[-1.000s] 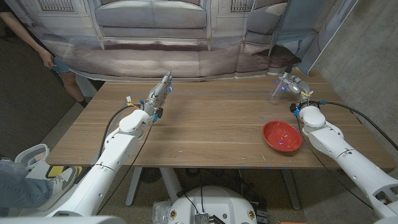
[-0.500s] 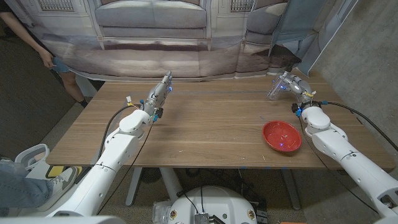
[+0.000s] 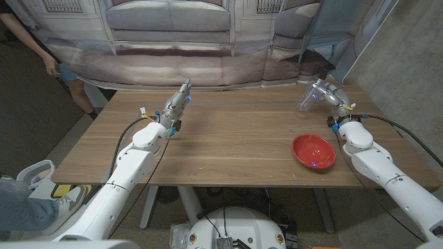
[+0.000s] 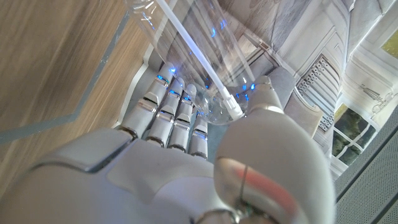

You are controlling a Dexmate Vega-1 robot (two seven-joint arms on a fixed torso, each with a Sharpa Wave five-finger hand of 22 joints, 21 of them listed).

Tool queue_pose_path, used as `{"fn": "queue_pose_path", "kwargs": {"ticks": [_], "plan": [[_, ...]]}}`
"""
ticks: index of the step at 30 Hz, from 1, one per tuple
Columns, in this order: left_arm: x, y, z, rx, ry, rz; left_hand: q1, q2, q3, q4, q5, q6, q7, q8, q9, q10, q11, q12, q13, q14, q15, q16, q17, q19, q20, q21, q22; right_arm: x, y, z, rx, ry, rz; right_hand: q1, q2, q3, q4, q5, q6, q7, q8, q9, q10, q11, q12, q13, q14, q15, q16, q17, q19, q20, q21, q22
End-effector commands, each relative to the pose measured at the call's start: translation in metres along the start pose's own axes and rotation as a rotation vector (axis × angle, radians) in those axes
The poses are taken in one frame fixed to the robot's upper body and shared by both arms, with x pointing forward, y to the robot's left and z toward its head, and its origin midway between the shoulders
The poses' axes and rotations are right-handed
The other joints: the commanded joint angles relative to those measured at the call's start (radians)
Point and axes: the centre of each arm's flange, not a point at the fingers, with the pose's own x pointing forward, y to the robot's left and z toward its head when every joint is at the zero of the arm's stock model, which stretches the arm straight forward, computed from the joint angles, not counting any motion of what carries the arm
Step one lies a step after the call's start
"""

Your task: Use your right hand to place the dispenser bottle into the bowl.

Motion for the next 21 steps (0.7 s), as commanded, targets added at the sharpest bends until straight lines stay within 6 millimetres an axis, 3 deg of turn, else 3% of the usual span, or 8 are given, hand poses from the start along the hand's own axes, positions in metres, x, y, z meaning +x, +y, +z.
{"fn": "queue_pose_path", "kwargs": {"ticks": [1,21], "plan": [[0.0,-0.001,-0.001,-0.002,-0.002,-0.004,0.003,0.009,-0.004,0.001,0.0,0.004,0.003,-0.002,0.004,0.002,-0.003,0.002,0.004,0.001,0.001,0.0,0.002,-0.001,0.006,-0.002,0.003,-0.011,-0.001,0.008,0.01,-0.03,0.019,0.037,0.051,0.012,0.008,-0.007,0.072,-0.059,0.008,0.004,0.04,-0.031,0.004,0.005,0.012,-0.068,0.005,0.002,0.012,-0.062,0.009,0.001],[-0.006,0.0,0.002,0.006,-0.007,-0.008,0.004,0.01,-0.009,0.001,-0.001,0.004,0.002,-0.002,0.004,0.002,0.0,0.002,0.004,0.002,0.002,0.0,0.002,-0.001,0.005,-0.002,0.003,-0.028,-0.002,0.016,0.062,-0.081,0.052,0.047,0.057,0.017,0.007,-0.017,0.079,-0.055,0.004,0.005,0.05,-0.035,0.007,0.009,0.03,-0.071,0.009,0.006,0.02,-0.066,0.014,0.001]]}}
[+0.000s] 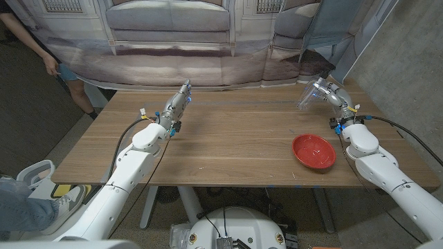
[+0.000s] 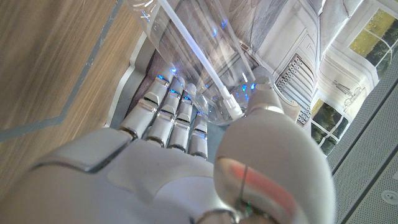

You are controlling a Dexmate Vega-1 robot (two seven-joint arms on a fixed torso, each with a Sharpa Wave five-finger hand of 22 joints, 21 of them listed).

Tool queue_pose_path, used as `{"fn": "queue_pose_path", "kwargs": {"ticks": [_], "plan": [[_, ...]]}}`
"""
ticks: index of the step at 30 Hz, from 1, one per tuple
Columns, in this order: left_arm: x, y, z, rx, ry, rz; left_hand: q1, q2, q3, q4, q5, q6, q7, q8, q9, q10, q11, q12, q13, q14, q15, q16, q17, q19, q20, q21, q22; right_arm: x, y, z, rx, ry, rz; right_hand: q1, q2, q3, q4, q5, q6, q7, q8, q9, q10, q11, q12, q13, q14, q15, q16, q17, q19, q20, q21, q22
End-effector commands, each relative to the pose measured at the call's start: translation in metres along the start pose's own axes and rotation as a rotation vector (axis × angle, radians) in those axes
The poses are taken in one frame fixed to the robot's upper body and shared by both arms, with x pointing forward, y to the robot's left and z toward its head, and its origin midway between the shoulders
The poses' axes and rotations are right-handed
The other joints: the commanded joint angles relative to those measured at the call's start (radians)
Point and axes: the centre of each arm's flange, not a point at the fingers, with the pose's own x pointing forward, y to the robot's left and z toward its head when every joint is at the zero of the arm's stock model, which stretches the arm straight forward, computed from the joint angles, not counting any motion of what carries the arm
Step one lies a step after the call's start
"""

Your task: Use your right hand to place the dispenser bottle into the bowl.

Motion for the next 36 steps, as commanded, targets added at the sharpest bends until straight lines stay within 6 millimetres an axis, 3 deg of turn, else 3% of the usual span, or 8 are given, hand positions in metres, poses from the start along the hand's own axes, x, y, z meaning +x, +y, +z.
{"fn": "queue_pose_path", "kwargs": {"ticks": [1,36], "plan": [[-0.003,0.0,0.004,0.004,-0.008,-0.002,0.004,0.01,-0.006,0.004,-0.001,0.004,0.002,-0.002,0.004,0.002,-0.003,0.002,0.004,0.002,0.003,0.0,0.002,-0.001,0.005,-0.002,0.003,-0.011,-0.001,0.007,0.03,-0.032,0.016,0.048,0.056,0.013,0.01,-0.005,0.074,-0.06,0.003,0.005,0.049,-0.036,0.007,0.005,0.016,-0.071,0.005,0.006,0.011,-0.067,0.006,0.002],[0.001,-0.002,0.008,0.008,-0.014,-0.014,0.006,0.012,-0.013,0.004,-0.002,0.003,0.005,-0.003,0.004,0.001,0.0,0.001,0.004,0.002,0.002,0.0,0.002,0.001,0.004,-0.002,0.003,-0.045,-0.006,0.027,0.028,-0.114,0.038,0.058,0.062,0.017,0.01,-0.018,0.079,-0.056,-0.004,0.006,0.054,-0.037,0.007,0.01,0.026,-0.076,0.004,0.012,0.02,-0.071,0.012,0.002]]}}
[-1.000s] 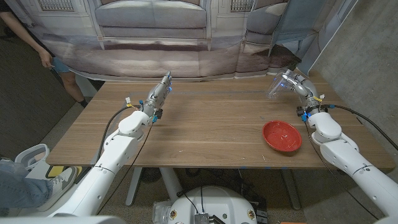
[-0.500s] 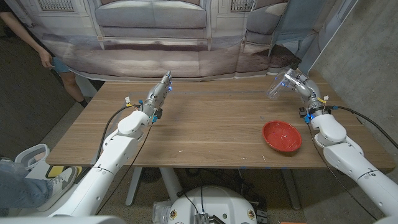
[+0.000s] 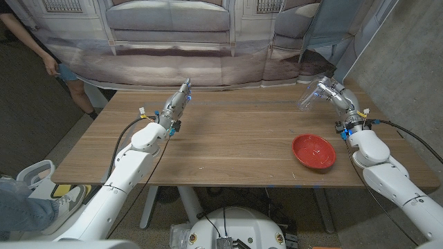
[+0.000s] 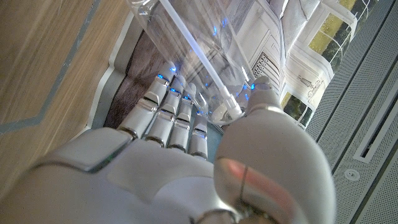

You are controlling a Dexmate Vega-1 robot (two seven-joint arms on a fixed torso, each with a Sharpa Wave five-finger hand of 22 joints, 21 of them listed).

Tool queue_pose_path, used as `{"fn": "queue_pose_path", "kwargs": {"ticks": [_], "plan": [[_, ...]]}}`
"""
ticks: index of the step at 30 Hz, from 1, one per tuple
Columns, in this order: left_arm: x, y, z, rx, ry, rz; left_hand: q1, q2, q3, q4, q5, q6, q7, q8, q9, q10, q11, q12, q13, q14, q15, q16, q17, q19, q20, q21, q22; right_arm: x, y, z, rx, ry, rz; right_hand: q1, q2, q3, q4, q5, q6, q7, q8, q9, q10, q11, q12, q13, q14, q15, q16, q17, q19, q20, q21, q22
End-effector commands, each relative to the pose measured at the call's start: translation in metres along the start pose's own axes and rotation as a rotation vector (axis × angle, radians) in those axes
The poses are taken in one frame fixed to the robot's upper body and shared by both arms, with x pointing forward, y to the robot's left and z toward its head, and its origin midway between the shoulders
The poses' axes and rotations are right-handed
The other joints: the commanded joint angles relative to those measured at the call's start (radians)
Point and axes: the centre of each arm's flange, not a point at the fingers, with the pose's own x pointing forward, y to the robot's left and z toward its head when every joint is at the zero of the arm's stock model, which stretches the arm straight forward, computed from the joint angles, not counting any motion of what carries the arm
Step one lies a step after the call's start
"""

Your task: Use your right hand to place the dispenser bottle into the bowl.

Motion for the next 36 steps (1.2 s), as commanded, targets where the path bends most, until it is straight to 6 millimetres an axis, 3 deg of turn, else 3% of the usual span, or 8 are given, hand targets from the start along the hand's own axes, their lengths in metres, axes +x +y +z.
{"fn": "queue_pose_path", "kwargs": {"ticks": [1,36], "plan": [[0.003,-0.001,0.002,0.003,-0.002,-0.009,0.002,0.008,-0.008,0.004,-0.002,0.003,0.005,-0.003,0.004,0.001,0.001,0.002,0.004,0.002,0.002,0.0,0.002,0.001,0.004,-0.002,0.003,-0.011,-0.001,0.009,0.0,-0.027,-0.001,0.058,0.062,0.017,0.01,0.0,0.074,-0.061,0.002,0.005,0.047,-0.045,0.003,0.006,0.009,-0.072,0.004,0.002,0.011,-0.065,0.004,0.003],[0.01,-0.004,0.002,0.002,-0.003,-0.026,0.006,0.012,-0.015,0.003,-0.003,0.005,0.007,-0.003,0.004,0.001,0.002,0.001,0.004,0.005,0.003,0.001,0.002,0.005,-0.001,0.0,0.003,-0.039,-0.004,0.03,-0.035,-0.072,0.023,0.062,0.06,0.017,0.012,-0.01,0.093,-0.056,-0.001,0.006,0.067,-0.044,0.006,0.01,0.027,-0.086,0.001,0.002,0.02,-0.06,0.007,0.0]]}}
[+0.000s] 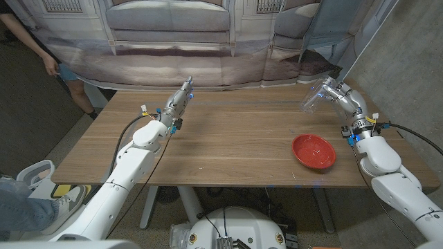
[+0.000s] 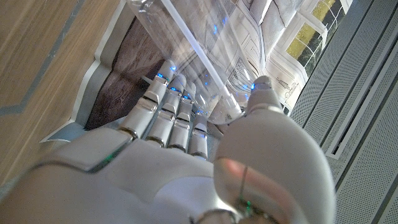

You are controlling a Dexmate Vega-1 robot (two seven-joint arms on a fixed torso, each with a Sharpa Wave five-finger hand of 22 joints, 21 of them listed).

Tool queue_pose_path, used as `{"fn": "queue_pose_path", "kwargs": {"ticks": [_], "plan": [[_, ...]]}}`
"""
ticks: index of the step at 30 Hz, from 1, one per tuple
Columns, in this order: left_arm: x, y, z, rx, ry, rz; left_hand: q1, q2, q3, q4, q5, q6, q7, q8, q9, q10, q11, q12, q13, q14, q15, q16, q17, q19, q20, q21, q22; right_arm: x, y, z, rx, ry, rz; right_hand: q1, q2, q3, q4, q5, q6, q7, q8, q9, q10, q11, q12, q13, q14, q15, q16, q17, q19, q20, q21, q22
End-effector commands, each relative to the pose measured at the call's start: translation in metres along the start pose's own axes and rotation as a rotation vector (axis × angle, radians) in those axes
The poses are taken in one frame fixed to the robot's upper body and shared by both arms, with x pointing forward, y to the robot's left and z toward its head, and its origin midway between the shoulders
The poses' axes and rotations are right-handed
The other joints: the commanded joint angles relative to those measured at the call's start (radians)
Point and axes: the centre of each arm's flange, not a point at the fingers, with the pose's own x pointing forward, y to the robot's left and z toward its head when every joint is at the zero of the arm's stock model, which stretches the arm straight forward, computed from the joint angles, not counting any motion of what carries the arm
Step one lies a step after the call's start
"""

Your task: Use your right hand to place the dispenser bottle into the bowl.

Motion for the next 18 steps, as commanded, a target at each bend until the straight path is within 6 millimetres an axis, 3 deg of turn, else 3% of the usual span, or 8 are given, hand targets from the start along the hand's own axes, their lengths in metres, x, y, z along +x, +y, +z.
{"fn": "queue_pose_path", "kwargs": {"ticks": [1,18], "plan": [[0.004,0.0,-0.003,-0.003,0.007,-0.008,0.002,0.008,-0.006,0.003,-0.003,0.0,0.001,-0.002,0.004,0.001,0.002,0.002,0.004,0.005,0.003,0.001,0.002,0.005,-0.002,0.0,0.003,-0.008,-0.002,0.007,-0.002,-0.007,0.011,0.059,0.063,0.017,0.011,-0.003,0.082,-0.067,0.004,0.003,0.06,-0.05,0.006,0.005,0.011,-0.089,0.002,0.002,0.01,-0.061,0.008,0.003],[0.011,-0.003,-0.004,0.016,0.037,-0.024,0.004,0.01,-0.01,0.003,-0.004,-0.001,0.002,-0.003,0.004,0.0,0.003,0.001,0.004,0.004,0.004,0.0,0.002,0.004,-0.003,-0.001,0.003,-0.022,-0.009,0.007,-0.001,0.01,0.015,0.069,0.074,0.024,0.01,-0.006,0.09,-0.066,0.002,0.003,0.064,-0.051,0.005,0.006,0.015,-0.085,-0.001,0.002,0.008,-0.062,0.006,0.003]]}}
